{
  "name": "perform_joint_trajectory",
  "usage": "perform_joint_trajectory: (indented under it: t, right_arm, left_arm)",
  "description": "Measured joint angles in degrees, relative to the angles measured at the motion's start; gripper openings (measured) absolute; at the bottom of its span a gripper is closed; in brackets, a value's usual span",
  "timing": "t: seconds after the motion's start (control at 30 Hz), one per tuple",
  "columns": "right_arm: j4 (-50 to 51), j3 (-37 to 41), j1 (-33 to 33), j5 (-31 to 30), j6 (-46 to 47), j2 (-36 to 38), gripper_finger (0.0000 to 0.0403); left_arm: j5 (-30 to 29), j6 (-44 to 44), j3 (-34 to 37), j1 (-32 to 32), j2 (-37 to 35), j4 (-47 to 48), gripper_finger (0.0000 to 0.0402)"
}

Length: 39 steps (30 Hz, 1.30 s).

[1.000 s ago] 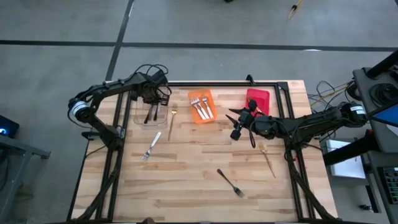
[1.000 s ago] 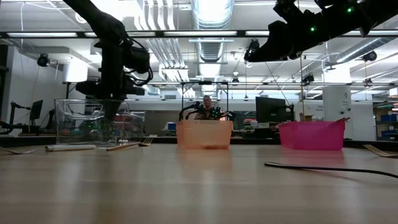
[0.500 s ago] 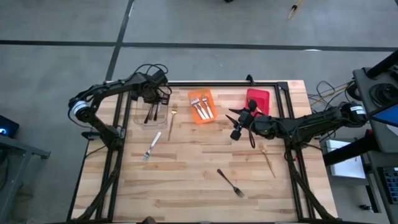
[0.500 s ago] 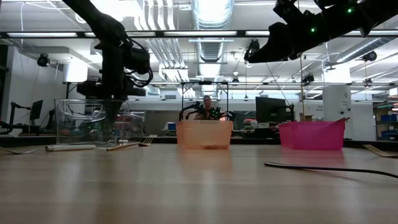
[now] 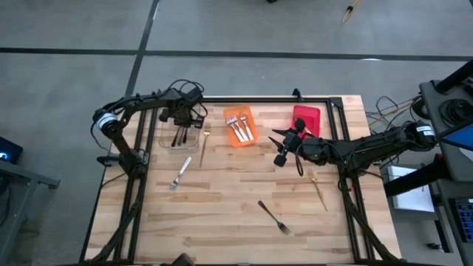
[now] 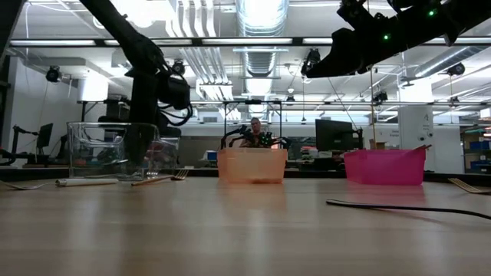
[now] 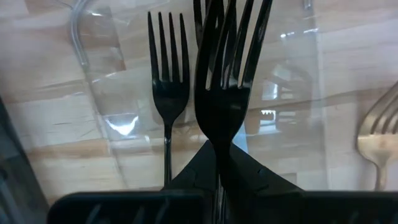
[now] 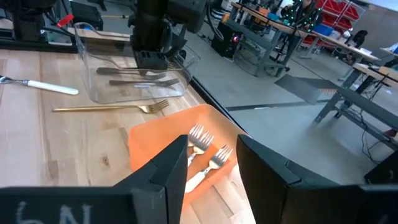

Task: Sort silverware by color (type)
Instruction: Put the left black fork into the transparent bin, then put the right gold fork into the red bin

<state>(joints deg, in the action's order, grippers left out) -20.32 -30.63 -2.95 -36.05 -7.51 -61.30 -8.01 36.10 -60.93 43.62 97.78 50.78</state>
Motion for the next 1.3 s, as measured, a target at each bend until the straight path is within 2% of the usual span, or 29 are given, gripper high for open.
perform_joint_trajectory:
  t: [0.3,0.5,0.77,1.13,1.3]
  right_arm:
    - [0.00,0.00,-0.01,0.00,-0.07,0.00,0.0133]
    - [0.09,0.00,-0.01,0.00,-0.22,0.00,0.0128]
    - [0.11,0.00,-0.01,0.00,-0.20,0.00,0.0134]
    - [0.46,0.00,0.01,0.00,-0.08,0.00,0.0126]
    - [0.42,0.00,-0.01,0.00,-0.04,0.00,0.0125]
  left_arm:
    - [1.48,-0.45,0.00,0.00,2.43,-0.71,0.0001]
    - [1.96,-0.46,-0.17,0.00,3.21,-0.96,0.0021]
    - [1.44,-1.07,-0.11,0.00,2.92,-1.18,0.0025]
    - [-0.21,-4.08,0.13,-2.00,-3.49,-0.47,0.0026]
    - [-5.83,-4.00,0.11,-7.52,-7.86,-1.03,0.0026]
